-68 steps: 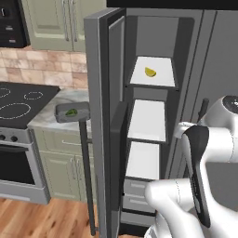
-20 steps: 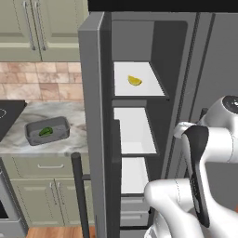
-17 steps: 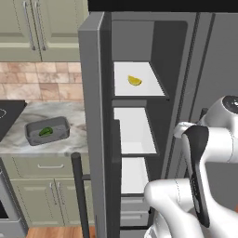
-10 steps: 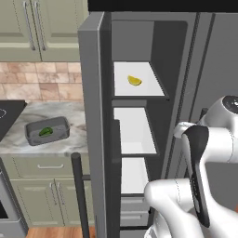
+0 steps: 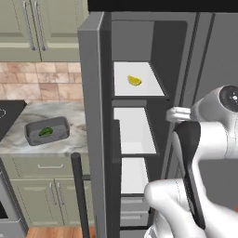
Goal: Take the avocado and lemon wedge out of the freezer and place them in the tupperware container on the counter. Then put the tupperware containing the vegetables back in the freezer.
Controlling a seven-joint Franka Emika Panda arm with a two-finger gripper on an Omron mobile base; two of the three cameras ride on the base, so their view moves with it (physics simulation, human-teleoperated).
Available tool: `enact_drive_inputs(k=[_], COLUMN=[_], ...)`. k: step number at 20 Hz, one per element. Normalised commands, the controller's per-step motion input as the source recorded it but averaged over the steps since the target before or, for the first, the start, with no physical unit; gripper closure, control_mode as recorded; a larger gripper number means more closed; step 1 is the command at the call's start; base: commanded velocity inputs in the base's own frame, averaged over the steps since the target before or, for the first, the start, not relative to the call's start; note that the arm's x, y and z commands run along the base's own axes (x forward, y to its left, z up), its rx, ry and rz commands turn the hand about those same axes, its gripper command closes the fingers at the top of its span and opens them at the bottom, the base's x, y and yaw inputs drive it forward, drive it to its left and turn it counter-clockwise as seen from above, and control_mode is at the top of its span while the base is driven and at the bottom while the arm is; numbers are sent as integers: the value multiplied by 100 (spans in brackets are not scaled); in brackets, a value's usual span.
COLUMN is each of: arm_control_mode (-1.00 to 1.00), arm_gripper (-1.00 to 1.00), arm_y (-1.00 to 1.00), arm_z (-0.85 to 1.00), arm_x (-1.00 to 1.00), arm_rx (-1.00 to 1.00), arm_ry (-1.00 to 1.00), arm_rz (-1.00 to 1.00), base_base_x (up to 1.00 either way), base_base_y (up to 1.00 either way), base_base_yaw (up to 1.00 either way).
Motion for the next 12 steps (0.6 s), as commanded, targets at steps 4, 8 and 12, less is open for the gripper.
enact_drive_inputs(k=[4,8,12], arm_control_mode=[-100,-100,-100], arm_gripper=[-100,-100,-100], arm_y=[26,19,24], arm_z=[85,38,16], arm_x=[21,66,84], arm_rx=[-10,-2,0], arm_ry=[-21,-8,0], arm_rz=[13,21,26], base_base_x=[0,0,0], base_base_y=[0,0,0], base_base_yaw=[0,0,0])
